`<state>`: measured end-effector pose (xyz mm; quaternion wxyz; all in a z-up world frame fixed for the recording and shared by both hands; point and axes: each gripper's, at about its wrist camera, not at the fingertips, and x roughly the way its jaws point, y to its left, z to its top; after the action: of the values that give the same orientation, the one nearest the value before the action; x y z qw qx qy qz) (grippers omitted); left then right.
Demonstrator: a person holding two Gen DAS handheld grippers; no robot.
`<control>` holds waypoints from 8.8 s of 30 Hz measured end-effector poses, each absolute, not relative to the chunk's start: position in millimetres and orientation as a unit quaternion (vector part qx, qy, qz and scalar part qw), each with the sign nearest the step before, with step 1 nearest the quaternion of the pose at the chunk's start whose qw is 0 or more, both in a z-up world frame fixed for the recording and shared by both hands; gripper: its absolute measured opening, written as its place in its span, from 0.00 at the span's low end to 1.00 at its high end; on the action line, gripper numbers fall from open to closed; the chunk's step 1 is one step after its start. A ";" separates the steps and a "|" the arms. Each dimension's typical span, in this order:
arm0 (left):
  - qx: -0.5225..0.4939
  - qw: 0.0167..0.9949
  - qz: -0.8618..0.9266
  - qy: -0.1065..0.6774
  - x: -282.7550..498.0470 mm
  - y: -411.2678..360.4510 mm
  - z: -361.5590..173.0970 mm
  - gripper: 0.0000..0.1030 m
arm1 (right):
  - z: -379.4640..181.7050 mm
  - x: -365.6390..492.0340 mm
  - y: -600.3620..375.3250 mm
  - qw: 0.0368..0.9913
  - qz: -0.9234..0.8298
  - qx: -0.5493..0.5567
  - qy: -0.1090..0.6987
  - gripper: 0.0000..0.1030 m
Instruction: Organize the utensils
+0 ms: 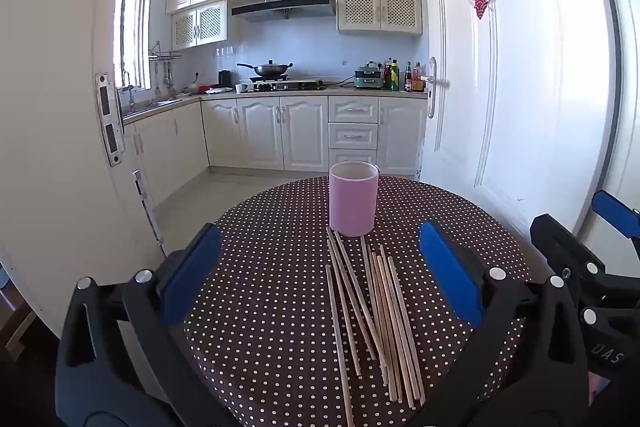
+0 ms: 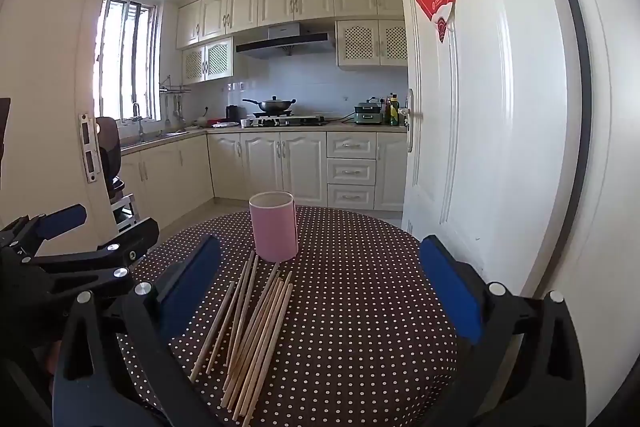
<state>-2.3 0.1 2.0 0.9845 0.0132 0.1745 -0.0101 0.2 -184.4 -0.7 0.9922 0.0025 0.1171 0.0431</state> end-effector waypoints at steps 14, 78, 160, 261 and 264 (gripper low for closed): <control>0.017 0.985 -0.008 0.174 -3.8 -2.4 2.0 0.94 | -2.1 -2.6 -185.8 0.992 0.051 0.010 0.113 0.93; 0.009 0.984 -0.010 0.175 -2.5 3.0 -2.4 0.94 | -2.5 1.3 -183.5 0.989 0.066 0.021 0.130 0.93; -0.013 0.865 0.010 0.502 189.1 11.5 -136.8 0.59 | -105.0 147.5 -181.5 0.898 0.014 0.018 0.440 0.93; -0.078 0.945 -0.078 0.308 159.5 44.0 -55.9 0.05 | -36.2 139.7 -200.5 0.941 0.058 0.092 0.321 0.04; -0.079 0.949 -0.081 0.295 158.8 43.9 -47.9 0.05 | -30.2 140.0 -199.0 0.945 0.059 0.091 0.309 0.04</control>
<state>158.8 43.9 -47.9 0.9488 -0.0789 0.2950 -0.0805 140.0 -199.0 -30.2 0.9449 0.0905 0.3091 0.0588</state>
